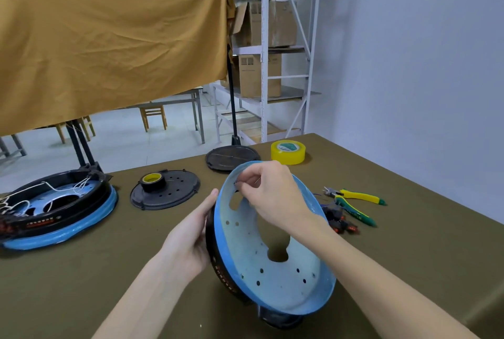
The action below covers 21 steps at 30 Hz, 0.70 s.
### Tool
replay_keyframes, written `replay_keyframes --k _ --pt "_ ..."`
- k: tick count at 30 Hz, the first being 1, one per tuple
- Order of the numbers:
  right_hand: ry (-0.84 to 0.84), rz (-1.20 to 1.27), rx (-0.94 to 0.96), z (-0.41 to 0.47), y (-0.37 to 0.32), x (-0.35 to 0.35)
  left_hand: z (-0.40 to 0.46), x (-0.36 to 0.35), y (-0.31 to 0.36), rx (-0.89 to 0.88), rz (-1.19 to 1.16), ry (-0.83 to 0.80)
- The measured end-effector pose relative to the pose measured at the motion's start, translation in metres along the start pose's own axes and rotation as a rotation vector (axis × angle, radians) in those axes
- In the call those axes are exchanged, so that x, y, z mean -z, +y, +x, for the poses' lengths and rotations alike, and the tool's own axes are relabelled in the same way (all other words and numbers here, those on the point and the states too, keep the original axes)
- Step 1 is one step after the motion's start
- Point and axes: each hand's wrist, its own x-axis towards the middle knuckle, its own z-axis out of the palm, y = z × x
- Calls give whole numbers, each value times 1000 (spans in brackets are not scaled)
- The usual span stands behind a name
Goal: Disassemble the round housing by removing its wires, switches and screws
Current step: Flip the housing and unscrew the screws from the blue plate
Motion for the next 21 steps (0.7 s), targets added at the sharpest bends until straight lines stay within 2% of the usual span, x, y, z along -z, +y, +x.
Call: replay_keyframes --k 5,9,13,18,21 --pt "-198 51 -114 18 1 -1 10 12 -3 73 -80 5" --pt "-308 -75 -165 23 4 -15 17 29 -15 212 -97 24" --pt "-434 -178 -229 18 9 -30 21 42 -28 292 -19 48" --pt "-425 -171 -218 16 12 -36 34 49 -35 300 -11 42" --pt "-340 -222 -202 10 16 -39 35 49 -37 278 -14 32"
